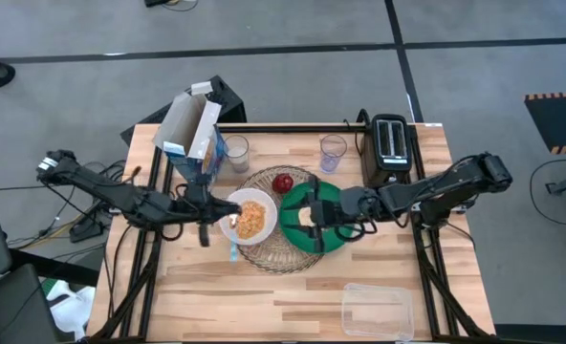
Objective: Arrange a breakfast setting
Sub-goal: Put the white patterned spoon beside the white bowl on the table
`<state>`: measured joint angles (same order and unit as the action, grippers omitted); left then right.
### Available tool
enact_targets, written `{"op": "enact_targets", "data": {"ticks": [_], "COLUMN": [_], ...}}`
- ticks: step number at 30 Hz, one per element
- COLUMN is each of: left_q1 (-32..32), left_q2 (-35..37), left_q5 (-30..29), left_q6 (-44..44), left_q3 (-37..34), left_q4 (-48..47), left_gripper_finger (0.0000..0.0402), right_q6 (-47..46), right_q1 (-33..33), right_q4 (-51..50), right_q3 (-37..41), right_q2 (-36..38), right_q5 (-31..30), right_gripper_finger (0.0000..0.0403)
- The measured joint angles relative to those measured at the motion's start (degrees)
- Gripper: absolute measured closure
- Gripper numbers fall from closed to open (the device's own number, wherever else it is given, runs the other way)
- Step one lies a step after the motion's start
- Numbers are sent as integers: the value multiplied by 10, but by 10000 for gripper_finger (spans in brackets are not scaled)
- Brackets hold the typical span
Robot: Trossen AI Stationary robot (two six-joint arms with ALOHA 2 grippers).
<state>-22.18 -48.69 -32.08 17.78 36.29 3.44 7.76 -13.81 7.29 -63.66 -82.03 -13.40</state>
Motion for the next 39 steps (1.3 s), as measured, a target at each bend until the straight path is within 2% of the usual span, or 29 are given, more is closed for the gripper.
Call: {"op": "enact_targets", "data": {"ticks": [3,6,10,16,21,29,33,39], "left_q1": [-7,-35,-75,-151,-218,-305,-315,-285], "left_q2": [33,42,36,7,-22,-49,-49,-49], "left_q5": [65,75,42,-53,-114,-160,-187,-189], "left_q6": [87,165,253,356,500,738,812,872], "left_q3": [0,0,0,0,-1,-81,-124,-183], "left_q4": [-68,-132,-195,-253,-334,-357,-358,-358], "left_gripper_finger": [401,401,401,401,401,401,401,401], "right_q6": [-10,-12,-27,-47,-48,-49,-49,-49], "right_q1": [-9,-14,-16,-16,-16,-16,-14,-2], "right_q4": [-23,-50,-77,-105,-111,-116,-110,-107], "right_q3": [0,0,1,1,1,1,1,1], "right_q2": [2,1,-6,-5,-5,-6,-6,-6], "right_q5": [0,0,0,-1,-1,-1,-1,-2], "right_gripper_finger": [189,189,188,188,188,188,188,188]}}
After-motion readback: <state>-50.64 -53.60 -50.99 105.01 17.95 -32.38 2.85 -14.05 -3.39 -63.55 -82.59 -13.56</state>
